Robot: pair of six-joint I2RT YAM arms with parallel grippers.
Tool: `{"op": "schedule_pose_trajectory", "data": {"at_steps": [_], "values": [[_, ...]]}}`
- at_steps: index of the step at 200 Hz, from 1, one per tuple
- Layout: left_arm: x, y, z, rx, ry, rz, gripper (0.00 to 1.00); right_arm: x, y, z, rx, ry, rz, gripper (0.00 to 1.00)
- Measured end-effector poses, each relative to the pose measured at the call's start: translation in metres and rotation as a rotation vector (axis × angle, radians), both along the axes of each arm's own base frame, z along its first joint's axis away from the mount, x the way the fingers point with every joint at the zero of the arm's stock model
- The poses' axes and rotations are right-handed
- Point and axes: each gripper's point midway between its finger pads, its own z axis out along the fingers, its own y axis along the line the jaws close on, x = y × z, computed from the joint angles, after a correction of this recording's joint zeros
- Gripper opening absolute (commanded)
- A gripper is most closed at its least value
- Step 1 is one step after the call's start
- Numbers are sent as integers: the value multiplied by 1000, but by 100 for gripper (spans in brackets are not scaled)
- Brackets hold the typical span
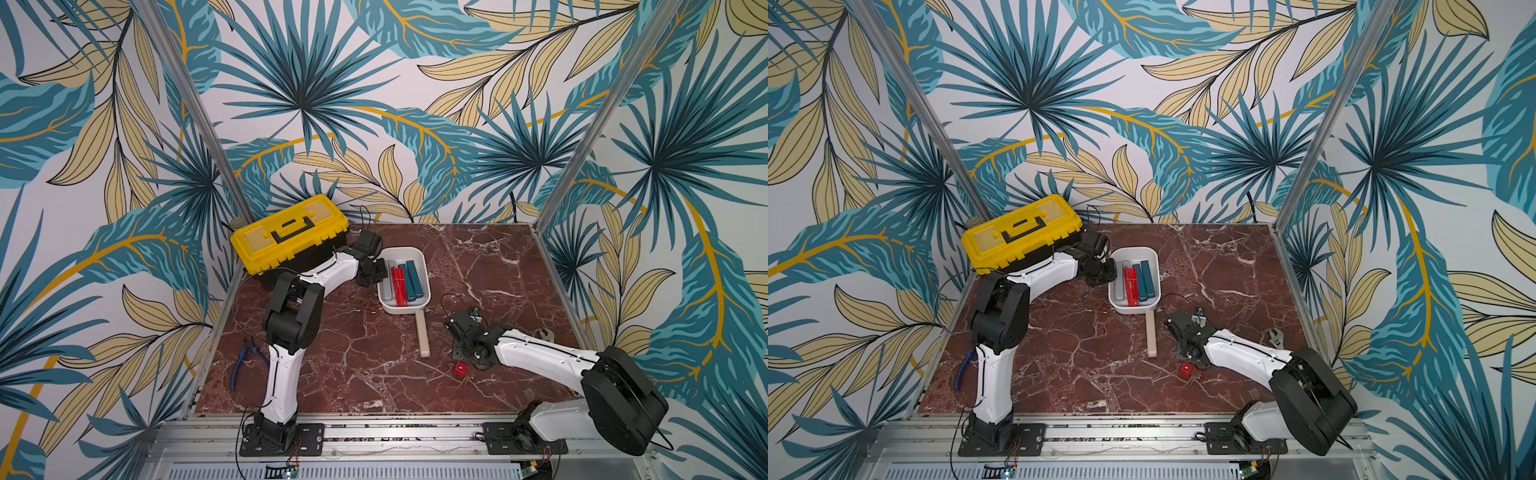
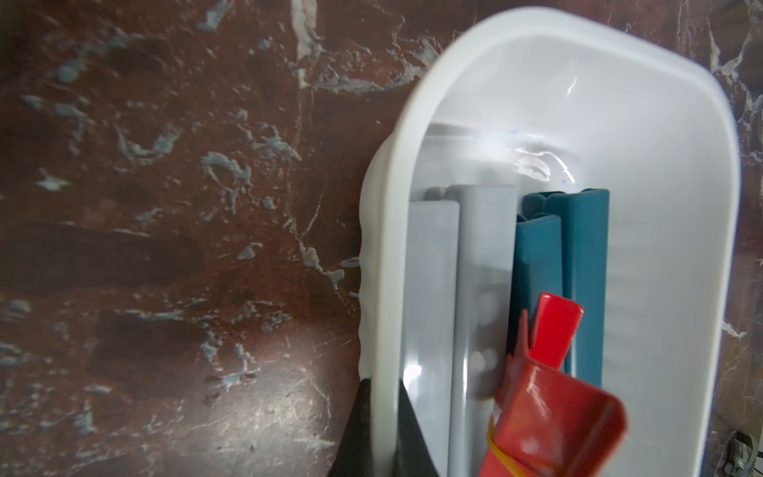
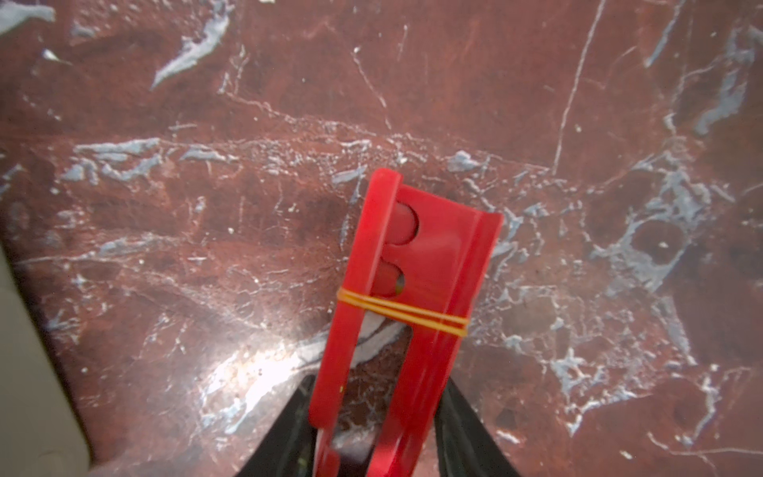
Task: Put the pruning pliers into the storage box
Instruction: Pick up the pruning pliers from the center of the board.
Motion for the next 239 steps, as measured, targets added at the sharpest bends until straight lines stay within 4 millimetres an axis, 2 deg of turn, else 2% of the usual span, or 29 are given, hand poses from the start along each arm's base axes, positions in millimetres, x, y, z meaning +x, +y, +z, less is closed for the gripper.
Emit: {"op": "schedule_pose_trajectory", "data": {"at_steps": [95, 239], "values": [[0, 0, 0, 0, 0, 0, 0, 12, 9, 3, 39, -49, -5, 37], [0, 0, 0, 0, 0, 0, 0, 30, 23, 0, 70, -90, 2, 41]]}}
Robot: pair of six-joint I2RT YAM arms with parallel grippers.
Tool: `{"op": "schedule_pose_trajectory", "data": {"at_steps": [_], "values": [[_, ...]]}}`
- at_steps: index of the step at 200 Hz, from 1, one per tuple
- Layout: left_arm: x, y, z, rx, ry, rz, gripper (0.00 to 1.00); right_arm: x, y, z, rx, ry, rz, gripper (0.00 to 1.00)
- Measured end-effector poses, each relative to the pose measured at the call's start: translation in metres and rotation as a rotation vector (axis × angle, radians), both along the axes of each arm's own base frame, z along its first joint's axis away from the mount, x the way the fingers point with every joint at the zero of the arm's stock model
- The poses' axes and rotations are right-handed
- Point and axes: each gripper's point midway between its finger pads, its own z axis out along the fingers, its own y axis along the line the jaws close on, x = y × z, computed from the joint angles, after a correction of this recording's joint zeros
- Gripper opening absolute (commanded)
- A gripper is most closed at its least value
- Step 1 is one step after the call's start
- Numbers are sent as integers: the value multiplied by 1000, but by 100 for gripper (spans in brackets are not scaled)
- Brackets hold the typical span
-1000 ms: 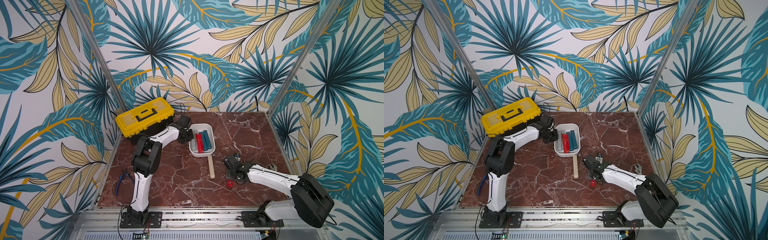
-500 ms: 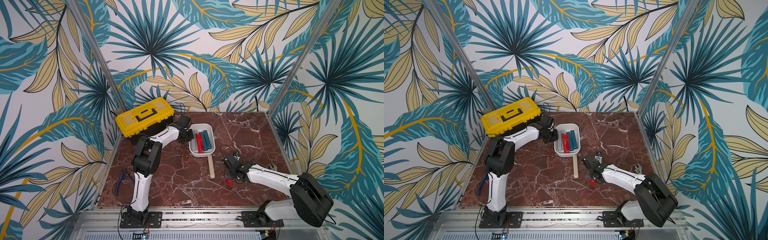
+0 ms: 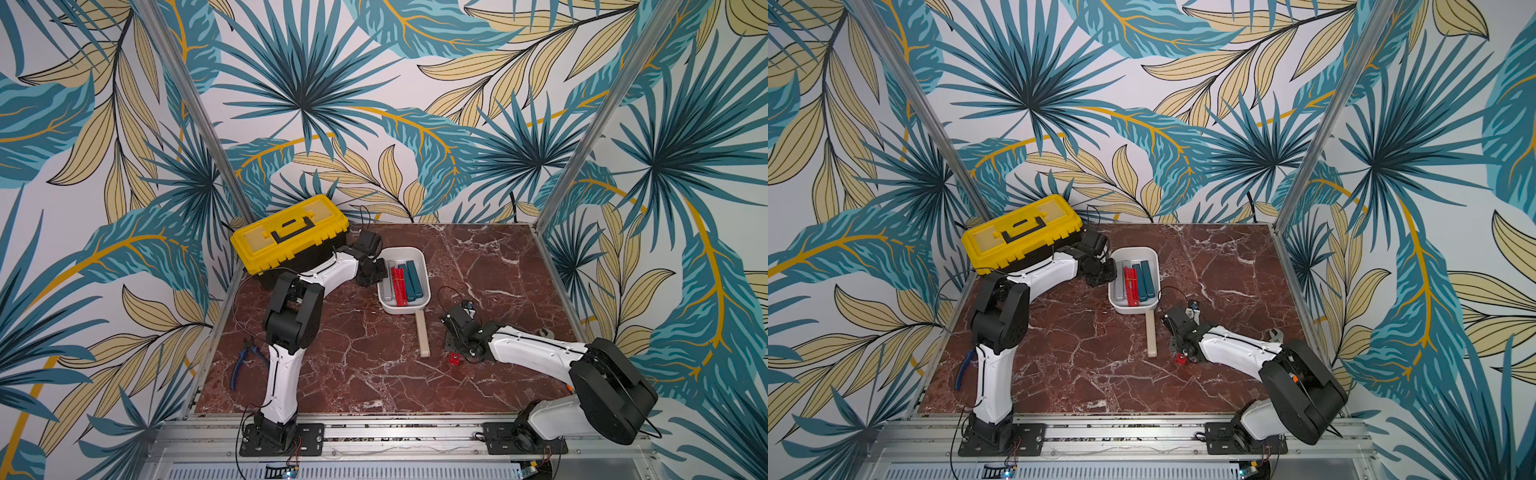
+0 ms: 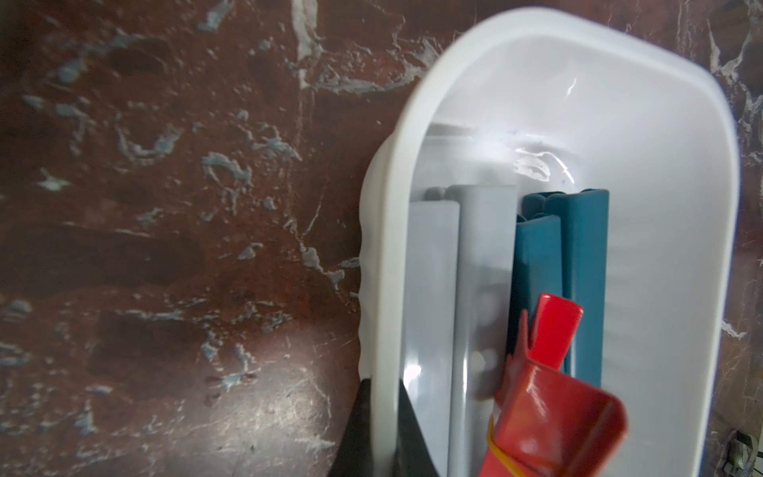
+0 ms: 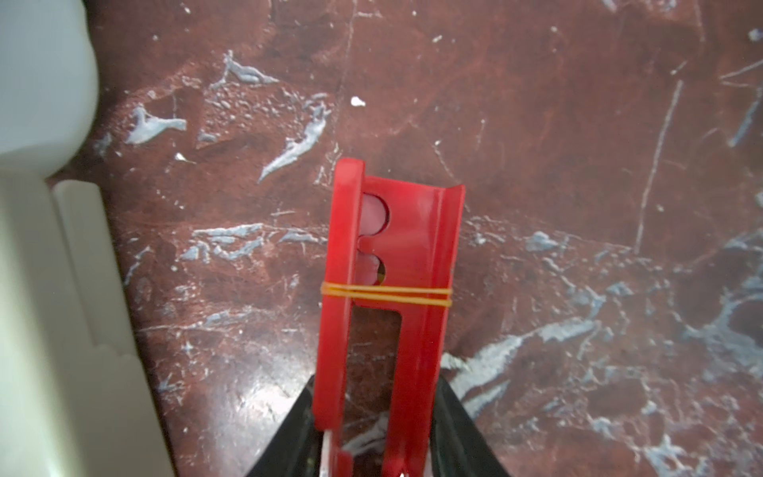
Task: Put the pruning pliers into the storage box
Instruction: Pick up the pruning pliers from the center of the board.
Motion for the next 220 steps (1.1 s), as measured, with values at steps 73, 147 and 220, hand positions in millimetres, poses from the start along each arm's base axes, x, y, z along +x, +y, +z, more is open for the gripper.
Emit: {"op": "schedule_pose_trajectory", "data": {"at_steps": [73, 147, 220], "values": [[1, 1, 0, -1, 0, -3, 0, 0, 4, -5, 13, 13, 7, 41], [1, 2, 0, 1, -2, -5, 0, 2, 5, -3, 12, 5, 13, 32], [1, 2, 0, -2, -2, -8, 0, -8, 3, 1, 26, 30, 21, 31]]}}
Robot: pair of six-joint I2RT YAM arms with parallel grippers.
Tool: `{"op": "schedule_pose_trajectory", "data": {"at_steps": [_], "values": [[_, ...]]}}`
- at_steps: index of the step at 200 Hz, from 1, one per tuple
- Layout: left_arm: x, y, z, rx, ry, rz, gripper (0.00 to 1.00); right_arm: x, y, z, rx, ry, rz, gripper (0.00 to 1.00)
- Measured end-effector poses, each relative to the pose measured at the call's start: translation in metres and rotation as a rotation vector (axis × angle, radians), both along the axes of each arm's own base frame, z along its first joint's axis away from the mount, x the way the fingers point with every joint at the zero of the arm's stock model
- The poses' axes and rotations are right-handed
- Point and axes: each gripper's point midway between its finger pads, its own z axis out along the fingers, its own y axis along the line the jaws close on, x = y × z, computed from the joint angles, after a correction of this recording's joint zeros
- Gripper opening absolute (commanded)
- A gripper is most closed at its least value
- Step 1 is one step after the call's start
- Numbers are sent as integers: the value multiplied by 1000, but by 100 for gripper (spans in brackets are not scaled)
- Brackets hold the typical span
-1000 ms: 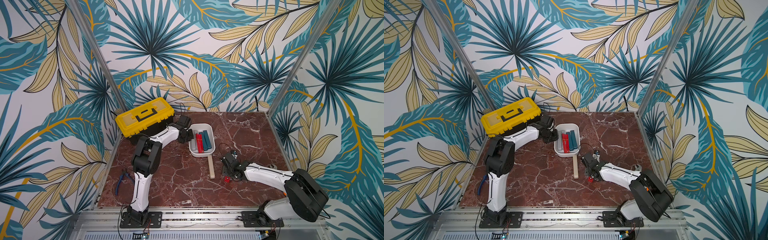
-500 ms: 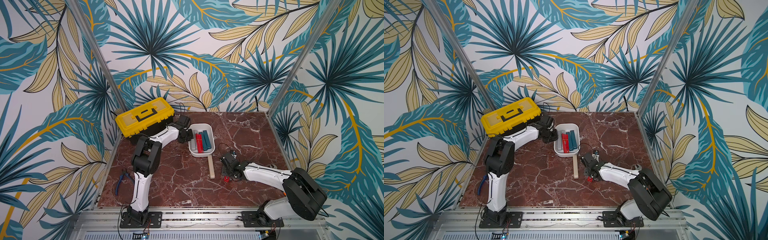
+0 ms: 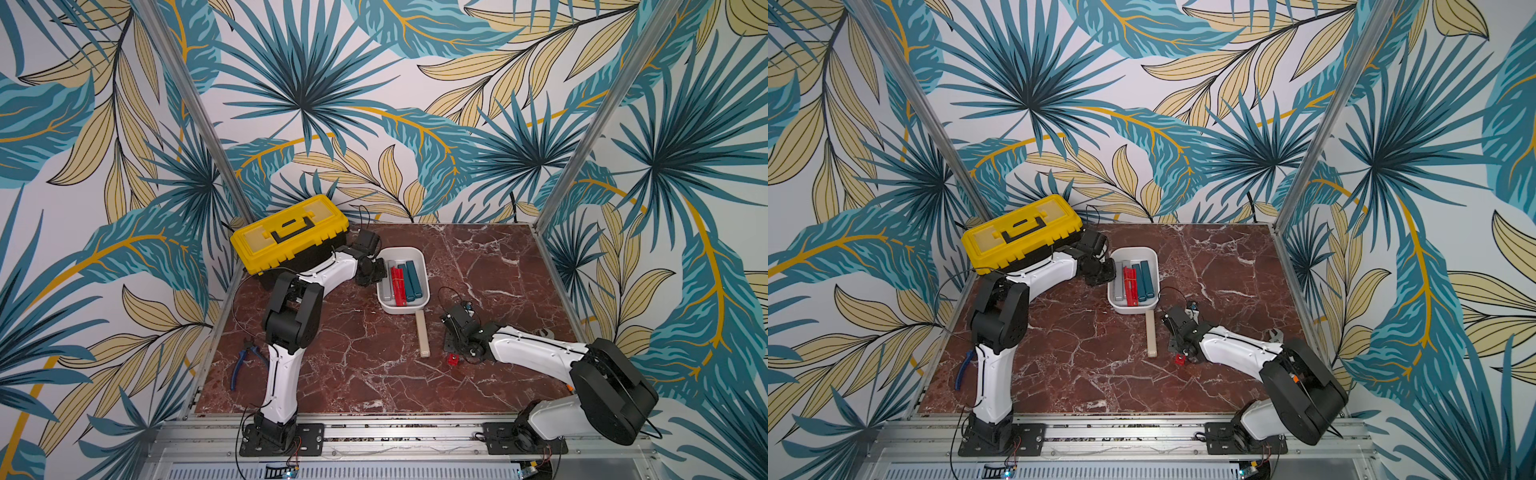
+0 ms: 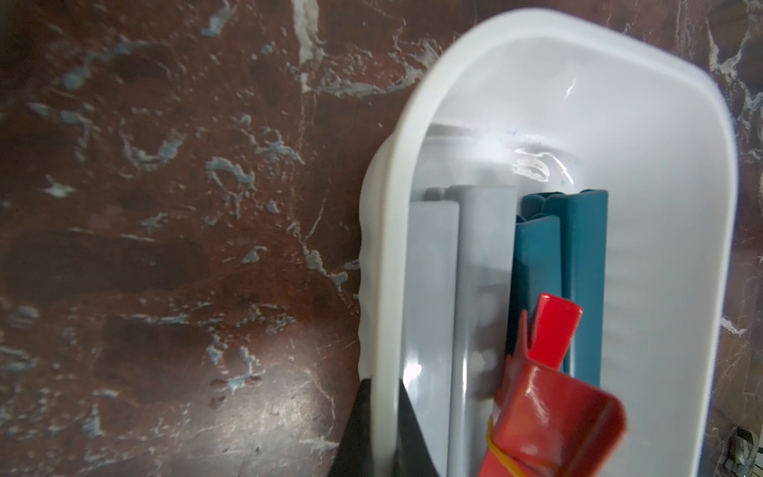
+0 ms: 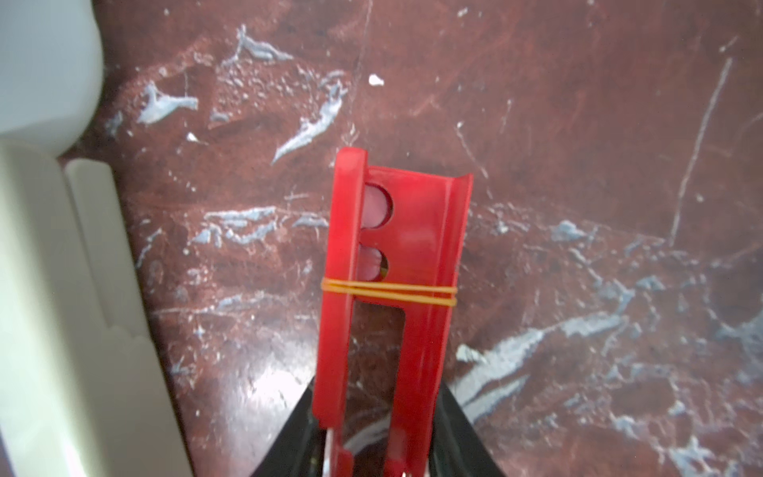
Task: Put the pruning pliers into the storage box
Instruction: Pick up the pruning pliers from the center of the board.
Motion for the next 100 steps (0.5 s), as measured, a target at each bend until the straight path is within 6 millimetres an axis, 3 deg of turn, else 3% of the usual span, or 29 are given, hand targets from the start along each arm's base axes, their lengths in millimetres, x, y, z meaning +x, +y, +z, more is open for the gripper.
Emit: {"op": "schedule_pose_trajectory", "data": {"at_steps": [100], "values": [[0, 0, 0, -2, 0, -1, 0, -13, -7, 3, -20, 41, 15, 31]]}}
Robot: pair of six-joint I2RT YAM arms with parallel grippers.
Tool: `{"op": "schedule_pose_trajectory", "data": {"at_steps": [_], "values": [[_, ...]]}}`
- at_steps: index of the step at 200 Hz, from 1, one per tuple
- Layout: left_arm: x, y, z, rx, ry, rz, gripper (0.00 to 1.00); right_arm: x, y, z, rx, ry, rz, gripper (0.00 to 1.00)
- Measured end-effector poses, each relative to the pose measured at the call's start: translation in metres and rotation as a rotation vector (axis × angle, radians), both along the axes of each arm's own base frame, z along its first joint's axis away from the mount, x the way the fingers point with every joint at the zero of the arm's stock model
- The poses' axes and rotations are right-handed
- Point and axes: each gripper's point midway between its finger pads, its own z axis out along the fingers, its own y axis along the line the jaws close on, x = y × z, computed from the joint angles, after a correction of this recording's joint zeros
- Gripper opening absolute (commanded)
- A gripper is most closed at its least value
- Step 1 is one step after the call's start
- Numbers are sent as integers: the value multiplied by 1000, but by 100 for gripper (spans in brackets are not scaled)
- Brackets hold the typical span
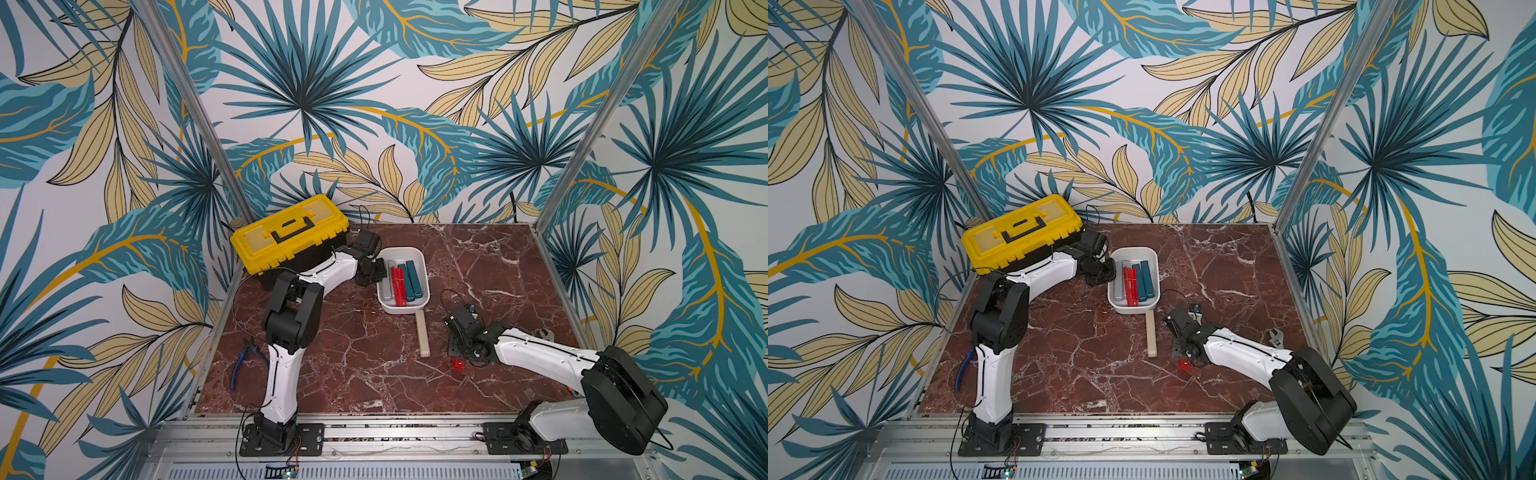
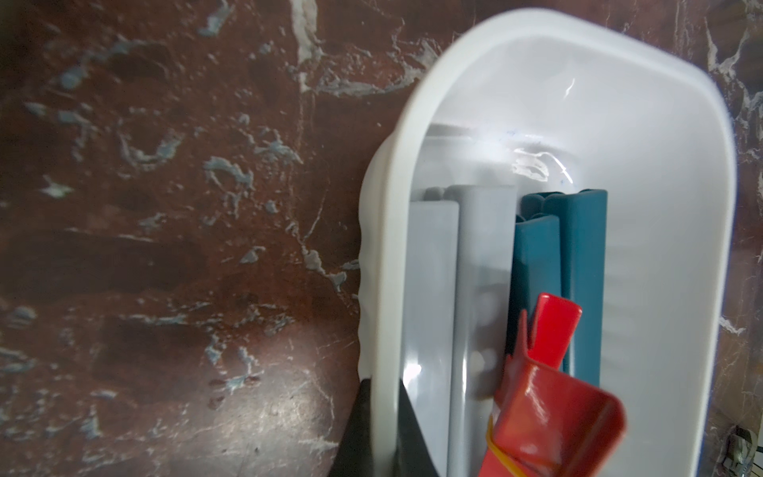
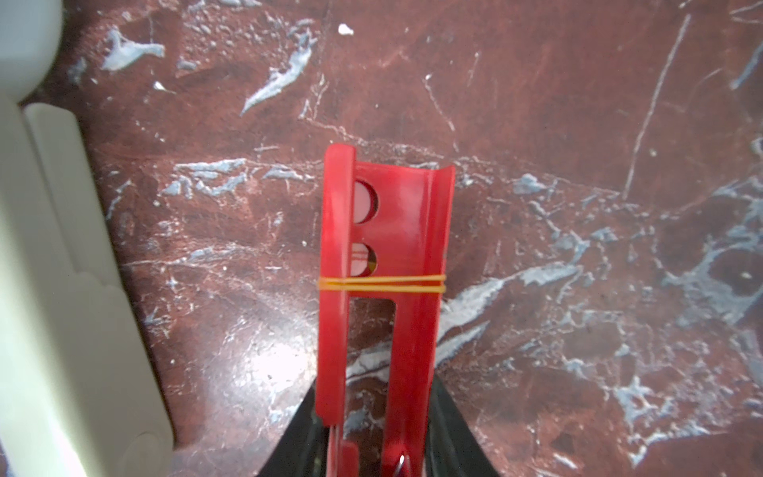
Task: Put the pruning pliers into the storage box
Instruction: Pick up the pruning pliers from the center of the board.
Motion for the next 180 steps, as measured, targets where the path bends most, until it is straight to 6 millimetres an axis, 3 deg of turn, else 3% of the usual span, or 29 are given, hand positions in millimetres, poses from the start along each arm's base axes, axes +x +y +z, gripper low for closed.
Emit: {"op": "schedule_pose_trajectory", "data": {"at_steps": [143, 180], "values": [[0, 0, 0, -3, 1, 0, 0, 5, 6, 12, 4, -8, 35, 30], [0, 0, 0, -4, 0, 0, 0, 17, 15, 30, 18, -37, 53, 30]]}}
